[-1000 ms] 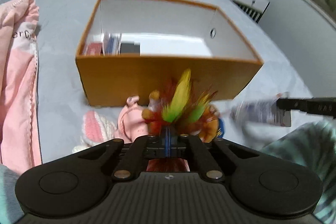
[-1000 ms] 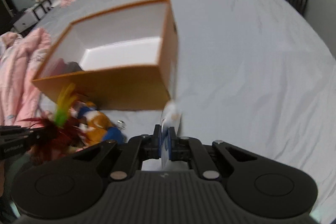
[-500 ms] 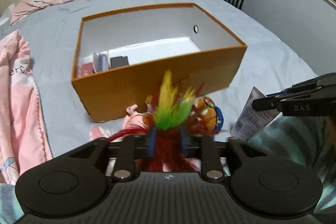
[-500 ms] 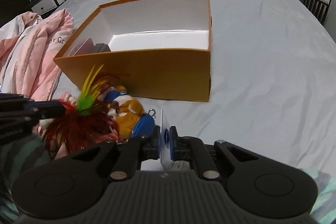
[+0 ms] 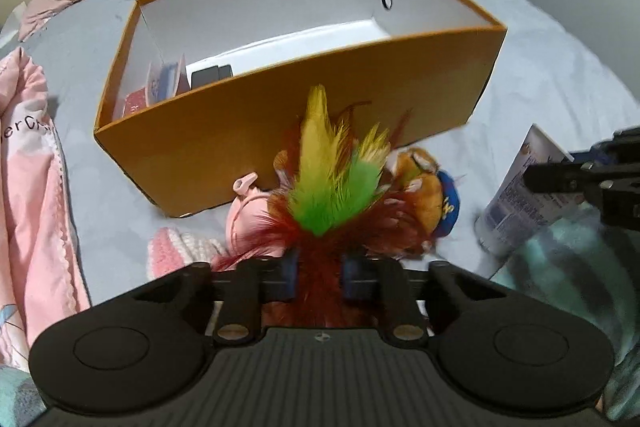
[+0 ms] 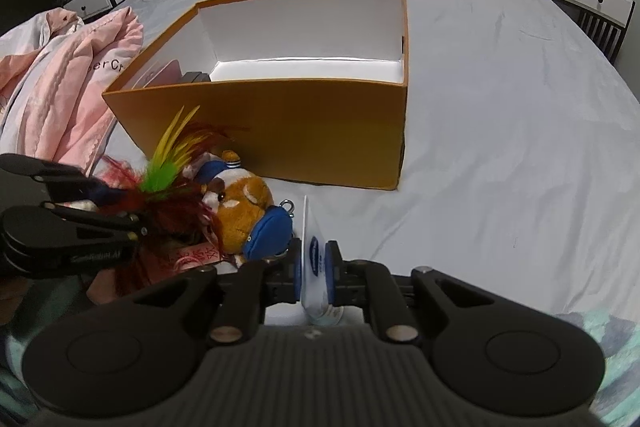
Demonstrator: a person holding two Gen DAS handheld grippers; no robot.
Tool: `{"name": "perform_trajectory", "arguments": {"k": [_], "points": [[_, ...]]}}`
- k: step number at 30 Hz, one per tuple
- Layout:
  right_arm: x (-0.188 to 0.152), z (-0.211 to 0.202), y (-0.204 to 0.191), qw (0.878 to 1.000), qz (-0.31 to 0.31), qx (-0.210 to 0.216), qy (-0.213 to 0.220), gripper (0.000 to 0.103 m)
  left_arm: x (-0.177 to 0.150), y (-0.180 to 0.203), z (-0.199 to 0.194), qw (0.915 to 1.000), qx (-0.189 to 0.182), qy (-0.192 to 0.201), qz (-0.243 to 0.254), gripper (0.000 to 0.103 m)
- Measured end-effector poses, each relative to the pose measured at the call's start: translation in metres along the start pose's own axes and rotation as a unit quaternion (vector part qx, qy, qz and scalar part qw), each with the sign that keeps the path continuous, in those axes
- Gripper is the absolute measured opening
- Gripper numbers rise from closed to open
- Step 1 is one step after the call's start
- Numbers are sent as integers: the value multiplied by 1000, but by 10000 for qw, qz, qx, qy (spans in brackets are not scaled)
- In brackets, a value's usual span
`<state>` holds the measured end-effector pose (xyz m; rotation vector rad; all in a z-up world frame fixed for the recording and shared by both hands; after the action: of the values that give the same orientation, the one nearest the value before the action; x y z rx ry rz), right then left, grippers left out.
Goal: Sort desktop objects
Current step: 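Lift the lotion tube with the right gripper while the left gripper carries the feathered toy over the orange box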
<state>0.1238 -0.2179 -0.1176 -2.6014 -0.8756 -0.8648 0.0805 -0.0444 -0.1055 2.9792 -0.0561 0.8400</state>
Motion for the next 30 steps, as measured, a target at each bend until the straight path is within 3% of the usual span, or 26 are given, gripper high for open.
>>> {"name": "perform_trajectory", "arguments": {"k": [7,13,19,21,23,25,30], "points": [[6,-12,3,9997,37,73,246,10,4,-18,-16,9969,-400,241,-639,1],[29,-31,3,9975,99,295,637,10,14,-31,-45,9905,-725,571,-1023,0],[49,-42,-4,9951,70,421,897,10,23,-26,-54,9931,-793,585,-631,1],[50,-41,-7,9951,61,443,882,10,19,-18,-48,9961,-616,524,-345,10],[49,-37,-9,9955,69,472,821,10,13,-10,-41,9979,-341,539,-81,46],[47,-33,-10,9960,81,496,741,10,9,-3,-35,9977,-138,650,155,63],[44,-24,-10,9964,135,536,638,10,3,9,-17,9975,29,500,491,63]]}}
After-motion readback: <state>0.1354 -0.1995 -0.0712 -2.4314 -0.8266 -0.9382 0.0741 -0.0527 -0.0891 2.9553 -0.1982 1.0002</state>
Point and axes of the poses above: each gripper's, at about its wrist camera, not at the fingertips, and z roughly the way its jaws point, y to its right, x to its top, the point moved 3 cm from there along z, roughly the way its jaws point, and after that the axes turned 6 degrees about -z, right-handed, at the moved point
